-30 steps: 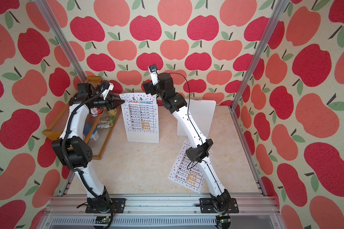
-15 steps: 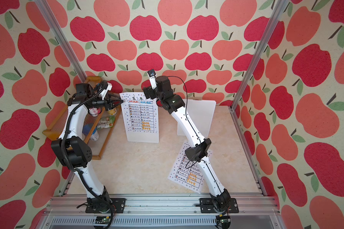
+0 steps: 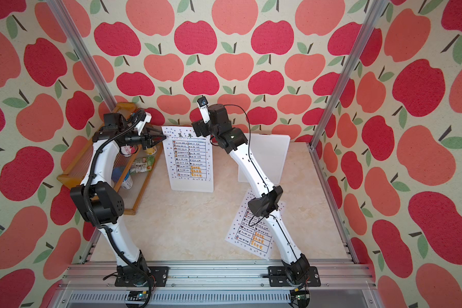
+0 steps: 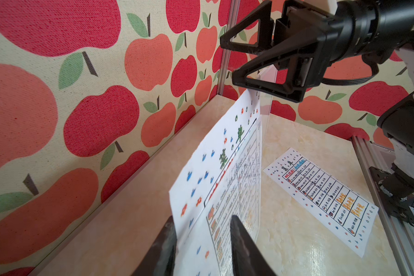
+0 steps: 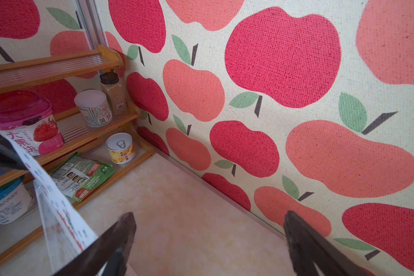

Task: Insert the menus into the narrow rack
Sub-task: Insert the menu into the narrow rack.

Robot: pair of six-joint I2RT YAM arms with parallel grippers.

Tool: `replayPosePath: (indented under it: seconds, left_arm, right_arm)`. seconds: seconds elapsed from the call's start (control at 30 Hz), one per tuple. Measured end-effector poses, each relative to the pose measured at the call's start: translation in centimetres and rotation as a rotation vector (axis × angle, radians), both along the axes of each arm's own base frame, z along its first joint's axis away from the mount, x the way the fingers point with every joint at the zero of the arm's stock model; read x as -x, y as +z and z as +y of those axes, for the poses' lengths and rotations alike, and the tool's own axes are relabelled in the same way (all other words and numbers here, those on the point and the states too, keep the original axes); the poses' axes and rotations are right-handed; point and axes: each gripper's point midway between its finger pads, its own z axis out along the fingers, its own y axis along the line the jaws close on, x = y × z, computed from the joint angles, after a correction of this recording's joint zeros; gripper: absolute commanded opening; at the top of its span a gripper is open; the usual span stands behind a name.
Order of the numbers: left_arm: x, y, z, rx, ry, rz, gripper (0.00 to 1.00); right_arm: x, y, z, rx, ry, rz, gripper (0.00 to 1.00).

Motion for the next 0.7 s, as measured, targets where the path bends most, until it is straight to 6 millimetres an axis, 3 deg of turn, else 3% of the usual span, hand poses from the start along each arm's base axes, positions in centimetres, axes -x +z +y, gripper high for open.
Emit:
replayPosePath:
  seconds: [0.3, 0.7]
  left_arm:
    - [0.0, -0.1, 0.1, -0.001, 0.001, 0.003, 0.4]
    - [0.0, -0.3, 0.3, -0.008, 0.008, 0.008, 0.41]
  right_arm:
    - [0.4, 0.3, -0.3, 0.004, 0.002, 0.006, 0.99]
    - [1.0, -1.2, 0.3, 0.03, 0.018, 0.042, 0.99]
